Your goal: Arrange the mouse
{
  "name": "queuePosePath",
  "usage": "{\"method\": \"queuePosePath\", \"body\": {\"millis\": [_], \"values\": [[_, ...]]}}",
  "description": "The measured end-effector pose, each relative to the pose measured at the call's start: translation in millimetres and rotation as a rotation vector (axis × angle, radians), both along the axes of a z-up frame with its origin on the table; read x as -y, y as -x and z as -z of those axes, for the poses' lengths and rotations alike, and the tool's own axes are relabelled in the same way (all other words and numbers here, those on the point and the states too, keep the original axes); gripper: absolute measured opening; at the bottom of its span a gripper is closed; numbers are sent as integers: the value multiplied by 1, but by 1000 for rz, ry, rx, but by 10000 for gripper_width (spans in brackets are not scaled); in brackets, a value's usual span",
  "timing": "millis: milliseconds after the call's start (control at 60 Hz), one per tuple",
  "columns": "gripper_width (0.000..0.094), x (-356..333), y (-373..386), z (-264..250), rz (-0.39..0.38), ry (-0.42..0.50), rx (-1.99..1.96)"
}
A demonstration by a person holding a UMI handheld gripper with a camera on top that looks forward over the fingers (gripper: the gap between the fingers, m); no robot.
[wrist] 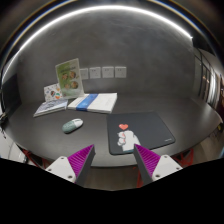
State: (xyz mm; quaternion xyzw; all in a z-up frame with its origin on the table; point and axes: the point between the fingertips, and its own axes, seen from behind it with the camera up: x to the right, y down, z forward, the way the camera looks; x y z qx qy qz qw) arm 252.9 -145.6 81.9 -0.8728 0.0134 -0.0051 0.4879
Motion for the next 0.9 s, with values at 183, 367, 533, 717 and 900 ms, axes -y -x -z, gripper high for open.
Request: {"method": "queuePosePath", "body": {"millis": [183, 367, 533, 717, 900], "values": [[810, -15, 61, 20, -212, 3, -16], [809, -47, 141, 50, -379, 29, -65], [812, -87, 189, 83, -450, 90, -90], [802, -143, 205, 90, -371, 98, -82], [809, -190, 228, 90, -282, 118, -61]]}}
